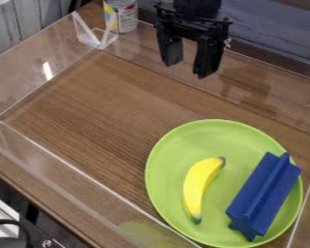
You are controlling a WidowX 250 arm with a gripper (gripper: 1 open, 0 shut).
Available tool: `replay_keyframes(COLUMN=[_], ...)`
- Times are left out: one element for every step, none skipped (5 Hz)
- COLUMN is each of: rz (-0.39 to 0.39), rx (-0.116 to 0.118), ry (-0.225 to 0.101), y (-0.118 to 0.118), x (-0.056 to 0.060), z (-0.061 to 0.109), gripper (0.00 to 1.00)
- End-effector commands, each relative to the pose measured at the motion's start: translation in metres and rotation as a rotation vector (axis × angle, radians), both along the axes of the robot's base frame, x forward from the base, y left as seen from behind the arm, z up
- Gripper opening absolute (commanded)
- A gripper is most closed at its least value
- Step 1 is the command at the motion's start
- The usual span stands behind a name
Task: Remove the banana from inside the green plate and put it on the table
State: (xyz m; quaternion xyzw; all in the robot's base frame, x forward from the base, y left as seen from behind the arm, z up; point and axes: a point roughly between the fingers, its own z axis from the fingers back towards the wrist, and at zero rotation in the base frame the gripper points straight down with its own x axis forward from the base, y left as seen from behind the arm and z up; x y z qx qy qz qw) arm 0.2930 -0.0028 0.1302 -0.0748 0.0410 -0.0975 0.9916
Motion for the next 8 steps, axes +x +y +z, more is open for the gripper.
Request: replay_keyframes(rz=[0.006,0.005,-0.003,-0.041,-0.081,-0.111,-0.129,-0.134], rx=[0.000,-0.002,-0.005,-0.013,-0.014,-0.009,-0.006,0.004], ry=[-0.079,-0.083,-0.058,-0.048,-0.049,-0.052,-0.051,-0.042], y=[0.003,0.003,-0.002,-0.020,-0.039,-0.061,-0.078,-0.085], x=[0.005,0.007,0.002,-0.018,-0.033,-0.046,-0.057,-0.062], z=[0.023,0.023,0.013,0.009,0.003,-0.005,-0.015,-0.028], gripper=[1.00,1.00,1.00,1.00,1.00,1.00,1.00,1.00])
